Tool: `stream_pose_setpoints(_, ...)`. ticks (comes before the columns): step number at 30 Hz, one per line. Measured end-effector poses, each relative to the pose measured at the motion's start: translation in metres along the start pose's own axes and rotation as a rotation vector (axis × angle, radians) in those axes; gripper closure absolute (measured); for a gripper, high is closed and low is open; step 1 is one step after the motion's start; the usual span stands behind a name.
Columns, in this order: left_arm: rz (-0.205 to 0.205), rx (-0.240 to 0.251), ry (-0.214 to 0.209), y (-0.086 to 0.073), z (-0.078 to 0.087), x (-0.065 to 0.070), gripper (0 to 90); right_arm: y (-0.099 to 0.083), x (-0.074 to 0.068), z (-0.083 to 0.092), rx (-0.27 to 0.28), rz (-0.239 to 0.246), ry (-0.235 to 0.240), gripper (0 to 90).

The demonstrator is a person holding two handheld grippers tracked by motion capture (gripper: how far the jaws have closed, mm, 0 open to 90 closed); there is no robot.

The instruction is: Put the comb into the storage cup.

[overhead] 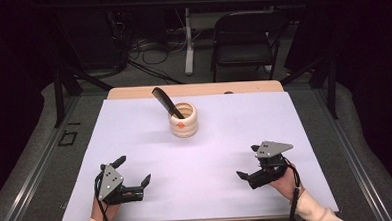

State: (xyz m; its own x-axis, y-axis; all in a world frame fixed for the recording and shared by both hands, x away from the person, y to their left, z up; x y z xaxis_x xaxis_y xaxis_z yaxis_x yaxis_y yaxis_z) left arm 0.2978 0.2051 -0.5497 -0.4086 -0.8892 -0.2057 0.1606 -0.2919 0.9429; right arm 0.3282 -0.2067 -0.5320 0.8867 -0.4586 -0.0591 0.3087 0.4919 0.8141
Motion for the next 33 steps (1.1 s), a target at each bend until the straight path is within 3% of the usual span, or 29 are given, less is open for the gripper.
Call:
stream_pose_setpoints(21, -0.001, 0.000, -0.002, 0.000, 0.000, 0.000, 0.2, -0.010, -0.010, 0.011, 0.041, 0.023, -0.035, 0.0)
stream_pose_setpoints(33, -0.003, 0.000, -0.001, 0.000, 0.000, 0.000, 0.2, -0.013, -0.011, 0.010, 0.040, 0.019, -0.028, 0.0)
Point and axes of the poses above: each handheld gripper's, and its own axes: z roughly backward along the jaws, y roughly out of its top, x roughly to its right, the point moved 4 cm from there along -z, roughly forward along the jaws, and after that the axes turned 13 degrees about y, right-handed, at the moved point
